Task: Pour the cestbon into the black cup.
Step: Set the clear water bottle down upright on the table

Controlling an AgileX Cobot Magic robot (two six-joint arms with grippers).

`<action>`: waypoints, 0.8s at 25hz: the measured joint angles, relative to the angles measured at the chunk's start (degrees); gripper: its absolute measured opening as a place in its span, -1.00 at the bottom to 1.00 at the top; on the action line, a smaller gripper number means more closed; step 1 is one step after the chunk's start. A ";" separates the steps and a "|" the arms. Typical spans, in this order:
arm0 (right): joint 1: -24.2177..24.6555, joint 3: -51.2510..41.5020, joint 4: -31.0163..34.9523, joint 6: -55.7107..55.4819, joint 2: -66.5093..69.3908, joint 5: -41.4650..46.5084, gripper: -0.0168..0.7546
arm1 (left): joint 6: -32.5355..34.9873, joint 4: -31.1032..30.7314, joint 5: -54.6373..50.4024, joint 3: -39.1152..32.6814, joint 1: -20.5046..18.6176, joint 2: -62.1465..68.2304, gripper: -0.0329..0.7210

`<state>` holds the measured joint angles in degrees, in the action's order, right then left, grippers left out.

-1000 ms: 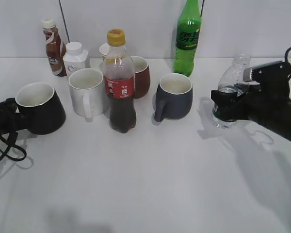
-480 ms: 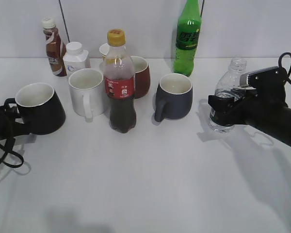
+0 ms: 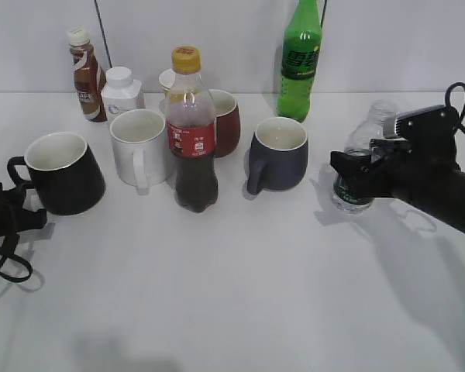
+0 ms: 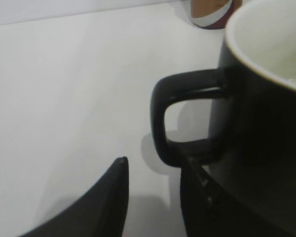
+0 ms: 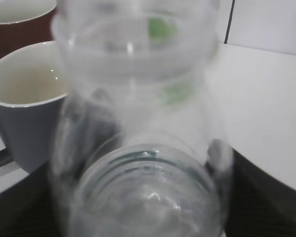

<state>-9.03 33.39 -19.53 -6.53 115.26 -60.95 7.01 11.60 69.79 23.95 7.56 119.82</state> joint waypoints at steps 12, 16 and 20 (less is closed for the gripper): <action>0.00 0.00 0.00 0.00 -4.34 -2.56 0.61 | 0.00 1.22 -0.67 -3.05 0.00 -6.35 -0.14; 0.00 0.00 0.54 -0.06 -12.90 1.41 0.61 | 0.00 1.04 -1.85 -5.51 0.00 -15.10 -0.09; 0.00 0.00 0.73 -0.94 -24.49 10.46 0.61 | 0.00 0.92 -12.89 -7.30 0.11 -26.99 -0.08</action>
<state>-9.03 33.39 -18.80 -7.48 90.76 -50.49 7.01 12.52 56.90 16.65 7.67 92.83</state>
